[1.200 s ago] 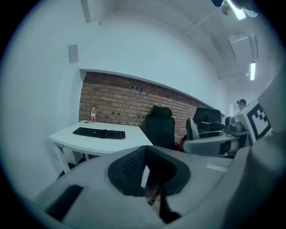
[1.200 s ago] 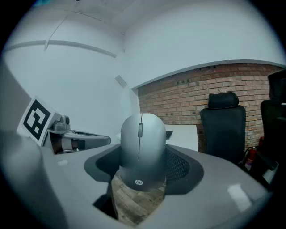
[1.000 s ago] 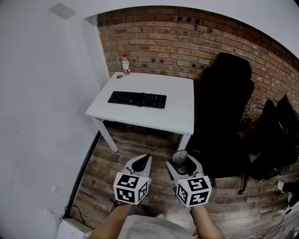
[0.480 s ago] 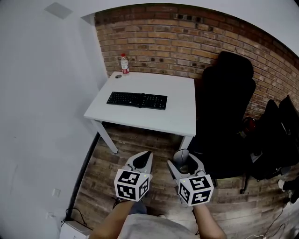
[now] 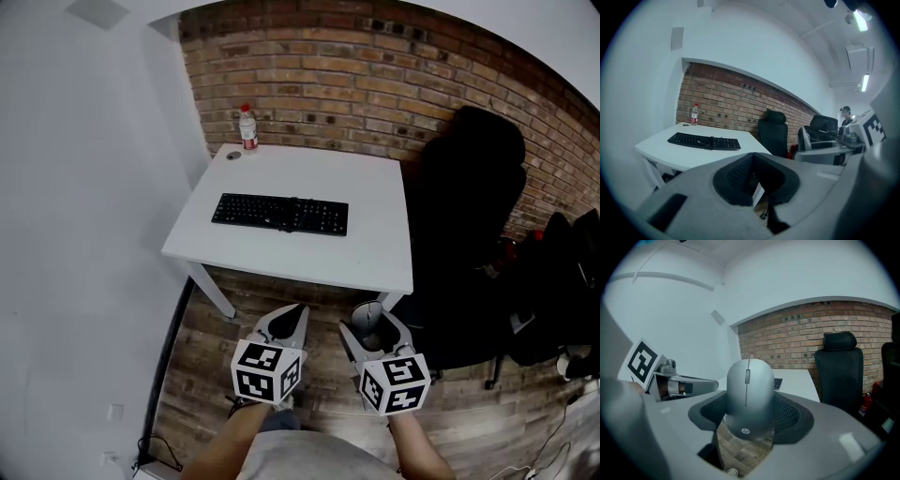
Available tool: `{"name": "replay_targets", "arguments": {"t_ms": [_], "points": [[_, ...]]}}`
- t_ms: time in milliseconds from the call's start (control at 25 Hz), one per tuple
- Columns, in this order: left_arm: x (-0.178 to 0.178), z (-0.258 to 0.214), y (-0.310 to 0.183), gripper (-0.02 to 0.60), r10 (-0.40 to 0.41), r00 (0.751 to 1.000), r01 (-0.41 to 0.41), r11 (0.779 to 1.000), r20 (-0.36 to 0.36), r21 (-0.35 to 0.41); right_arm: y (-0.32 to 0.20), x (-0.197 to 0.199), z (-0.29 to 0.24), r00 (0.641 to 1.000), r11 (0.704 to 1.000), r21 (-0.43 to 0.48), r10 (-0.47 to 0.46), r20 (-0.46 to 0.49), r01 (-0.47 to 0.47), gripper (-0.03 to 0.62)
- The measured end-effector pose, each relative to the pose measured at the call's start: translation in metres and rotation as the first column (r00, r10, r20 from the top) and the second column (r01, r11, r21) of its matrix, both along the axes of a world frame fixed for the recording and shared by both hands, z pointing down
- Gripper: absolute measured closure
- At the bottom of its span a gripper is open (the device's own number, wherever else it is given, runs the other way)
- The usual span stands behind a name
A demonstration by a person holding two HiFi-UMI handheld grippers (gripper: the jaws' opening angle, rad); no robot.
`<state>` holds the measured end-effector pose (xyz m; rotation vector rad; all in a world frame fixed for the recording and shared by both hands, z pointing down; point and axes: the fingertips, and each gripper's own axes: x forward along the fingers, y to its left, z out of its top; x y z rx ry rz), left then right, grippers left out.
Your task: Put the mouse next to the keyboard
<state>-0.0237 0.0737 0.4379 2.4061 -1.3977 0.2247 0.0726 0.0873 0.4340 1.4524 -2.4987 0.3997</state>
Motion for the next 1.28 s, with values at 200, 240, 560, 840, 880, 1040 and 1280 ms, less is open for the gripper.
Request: {"name": "replay_targets", "arguments": {"t_ms": [200,240,560,840,880,1040,1280], "points": [[-0.031,0.005,-0.042,0.595,0.032,0.999,-0.032,0.999,-0.005,-0.024,-0.043,-0.030,0.000,0.999,0.999,-0.014,0.030,-0.009,-0.030,0.290],[-0.037,0.006,-0.050,0.595,0.039,0.999,-0.039,0.999,-0.008,-0.028,-0.050,-0.036,0.001,0.999,0.999,-0.017,0.036,-0.012,-0.036,0.290],[-0.068,0.009,-0.098,0.597,0.107,0.994,-0.108,0.993,-0.030,-0.050,-0.096,-0.068,0.000,0.995,0.995,-0.038,0.096,-0.036,-0.098,0.290],[-0.086,0.014,-0.123,0.595,0.140,0.989,-0.142,0.988,-0.042,-0.063,-0.127,-0.078,0.001,0.988,0.988,-0.043,0.143,-0.051,-0.145,0.292],[-0.089,0.015,-0.127,0.595,0.141,0.989,-0.144,0.988,-0.045,-0.063,-0.131,-0.080,0.000,0.988,0.988,-0.041,0.148,-0.052,-0.150,0.292],[-0.093,0.014,-0.141,0.597,0.154,0.987,-0.157,0.986,-0.053,-0.061,-0.144,-0.082,-0.002,0.984,0.985,-0.037,0.167,-0.061,-0.169,0.292],[-0.090,0.017,-0.162,0.597,0.178,0.982,-0.182,0.982,-0.057,-0.061,-0.162,-0.077,0.005,0.978,0.978,-0.046,0.201,-0.060,-0.203,0.291]]}}
